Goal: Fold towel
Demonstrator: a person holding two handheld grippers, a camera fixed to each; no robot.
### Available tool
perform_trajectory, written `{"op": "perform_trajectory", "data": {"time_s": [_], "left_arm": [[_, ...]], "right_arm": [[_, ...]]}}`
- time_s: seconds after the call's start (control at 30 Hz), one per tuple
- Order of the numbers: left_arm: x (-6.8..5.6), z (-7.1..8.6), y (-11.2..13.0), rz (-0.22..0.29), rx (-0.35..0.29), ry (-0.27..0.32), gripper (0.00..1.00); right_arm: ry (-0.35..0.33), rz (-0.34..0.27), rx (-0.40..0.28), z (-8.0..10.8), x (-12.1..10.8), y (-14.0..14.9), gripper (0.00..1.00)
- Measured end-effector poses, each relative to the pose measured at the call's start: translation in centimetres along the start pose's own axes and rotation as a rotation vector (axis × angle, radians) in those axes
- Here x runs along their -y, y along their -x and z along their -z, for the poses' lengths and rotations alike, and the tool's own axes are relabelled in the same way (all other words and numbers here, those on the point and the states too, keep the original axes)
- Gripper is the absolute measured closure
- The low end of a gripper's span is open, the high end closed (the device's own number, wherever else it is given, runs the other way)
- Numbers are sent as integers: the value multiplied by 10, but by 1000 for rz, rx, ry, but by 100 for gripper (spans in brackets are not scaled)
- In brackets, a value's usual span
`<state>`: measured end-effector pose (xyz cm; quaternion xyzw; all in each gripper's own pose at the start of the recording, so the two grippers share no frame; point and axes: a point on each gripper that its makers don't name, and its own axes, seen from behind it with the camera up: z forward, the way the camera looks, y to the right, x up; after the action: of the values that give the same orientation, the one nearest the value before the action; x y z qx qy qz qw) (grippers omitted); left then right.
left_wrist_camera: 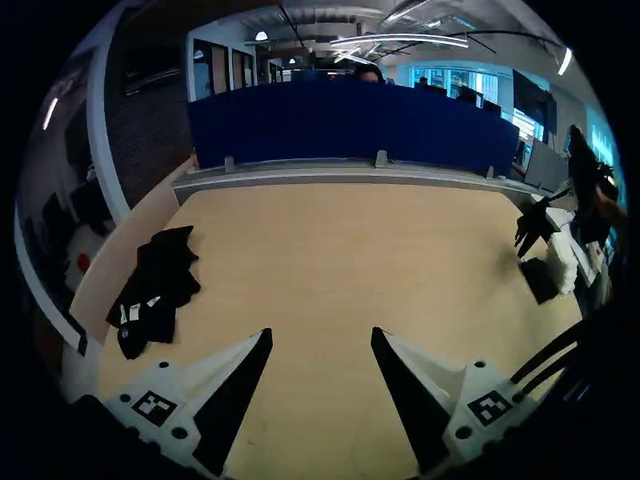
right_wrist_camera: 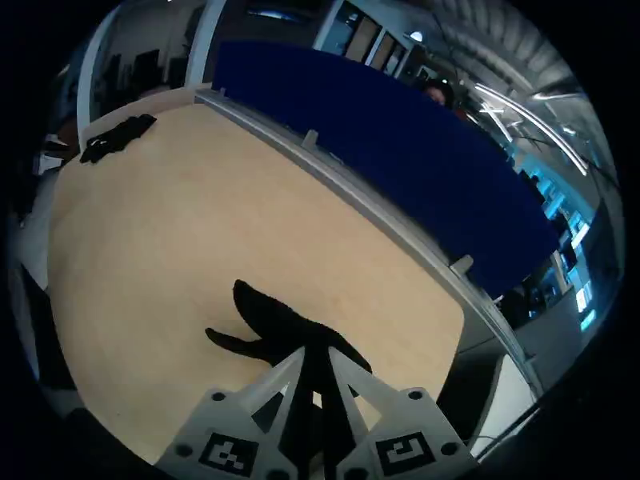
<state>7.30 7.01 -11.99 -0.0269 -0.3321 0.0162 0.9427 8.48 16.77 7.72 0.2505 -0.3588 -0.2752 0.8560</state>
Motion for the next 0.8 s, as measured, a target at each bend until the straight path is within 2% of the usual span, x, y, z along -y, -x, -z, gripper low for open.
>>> {"op": "perform_trajectory", "data": {"time_s": [0.47, 0.8], "left_arm": [[-20, -6, -6, -21, 1, 27, 8], [-29, -7, -9, -40, 0, 46, 8]], "right_arm": [[-8, -40, 40, 13, 9, 46, 96], [6, -77, 83, 29, 16, 89, 96]]}}
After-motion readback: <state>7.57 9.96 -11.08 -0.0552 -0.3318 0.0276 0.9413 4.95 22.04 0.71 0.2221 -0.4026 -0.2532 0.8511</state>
